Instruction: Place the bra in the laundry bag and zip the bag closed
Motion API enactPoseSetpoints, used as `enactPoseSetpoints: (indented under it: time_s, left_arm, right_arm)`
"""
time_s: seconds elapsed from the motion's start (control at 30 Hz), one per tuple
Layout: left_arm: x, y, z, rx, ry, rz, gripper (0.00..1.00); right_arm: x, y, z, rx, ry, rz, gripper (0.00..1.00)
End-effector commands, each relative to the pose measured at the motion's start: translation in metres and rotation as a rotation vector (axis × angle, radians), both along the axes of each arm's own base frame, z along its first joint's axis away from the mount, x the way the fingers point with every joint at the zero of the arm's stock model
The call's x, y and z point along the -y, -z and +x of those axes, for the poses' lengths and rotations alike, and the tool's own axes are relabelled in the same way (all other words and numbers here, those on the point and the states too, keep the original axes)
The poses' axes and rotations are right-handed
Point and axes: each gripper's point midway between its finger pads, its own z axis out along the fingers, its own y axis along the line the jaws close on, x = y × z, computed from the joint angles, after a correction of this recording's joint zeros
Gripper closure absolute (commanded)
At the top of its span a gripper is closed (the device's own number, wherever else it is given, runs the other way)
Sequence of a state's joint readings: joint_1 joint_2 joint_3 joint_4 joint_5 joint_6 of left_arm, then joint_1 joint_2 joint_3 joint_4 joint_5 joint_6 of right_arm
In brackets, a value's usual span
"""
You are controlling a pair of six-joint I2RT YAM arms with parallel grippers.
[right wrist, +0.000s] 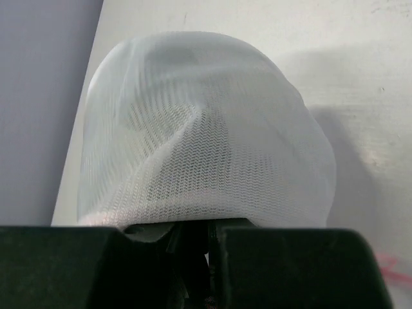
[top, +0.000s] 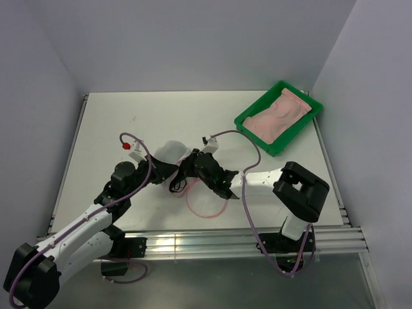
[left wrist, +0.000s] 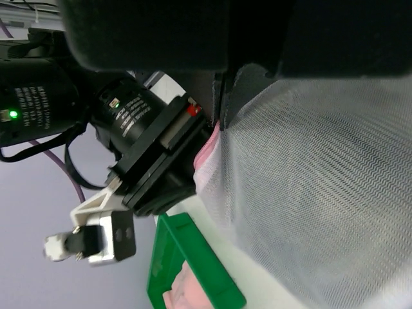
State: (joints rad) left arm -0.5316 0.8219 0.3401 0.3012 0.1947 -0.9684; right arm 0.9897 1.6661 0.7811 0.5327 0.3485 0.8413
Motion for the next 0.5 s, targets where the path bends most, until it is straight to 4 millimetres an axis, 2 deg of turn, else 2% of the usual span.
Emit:
enactPoseSetpoints:
  time_s: [0.0, 0.1, 0.17, 0.27, 0.3, 0.33, 0.4, 0.43, 0.47]
  left_arm:
    - [0.004, -0.001, -0.007, -0.049, 0.022, -0.030, 1.00]
    - [0.006, -0.001, -0.009, -0.100, 0.022, -0.065, 1.00]
    - [0.007, -0.005, -0.010, -0.108, 0.022, -0.087, 1.00]
    - [0.003, -0.009, -0.005, -0.121, -0.017, -0.096, 1.00]
    - [-0.002, -0.009, 0.001, -0.116, -0.059, -0.085, 1.00]
    - [-0.006, -0.005, 0.004, -0.130, -0.086, -0.069, 1.00]
    - [-0.015, -0.010, 0.014, -0.114, -0.147, -0.063, 1.00]
    - [-0.017, -0.010, 0.017, -0.112, -0.164, -0.064, 1.00]
    - [-0.021, -0.014, 0.022, -0.101, -0.184, -0.074, 1.00]
  right_arm:
    - [-0.004, -0.014, 0.024, -0.004, 0.141, 0.034, 1.00]
    - [-0.002, -0.002, 0.031, -0.005, 0.174, -0.021, 0.99]
    - [-0.002, 0.004, 0.034, -0.003, 0.174, -0.053, 0.90]
    - [-0.002, 0.009, 0.026, -0.003, 0.114, -0.103, 0.54]
    - [-0.004, 0.008, 0.023, -0.007, 0.086, -0.108, 0.38]
    - [-0.006, 0.013, 0.014, -0.023, 0.018, -0.142, 0.32]
    - [-0.003, 0.004, 0.006, -0.007, -0.045, -0.176, 0.17]
    - [-0.001, 0.008, -0.003, -0.029, -0.087, -0.202, 0.15]
    - [0.004, -0.002, -0.009, -0.018, -0.108, -0.196, 0.12]
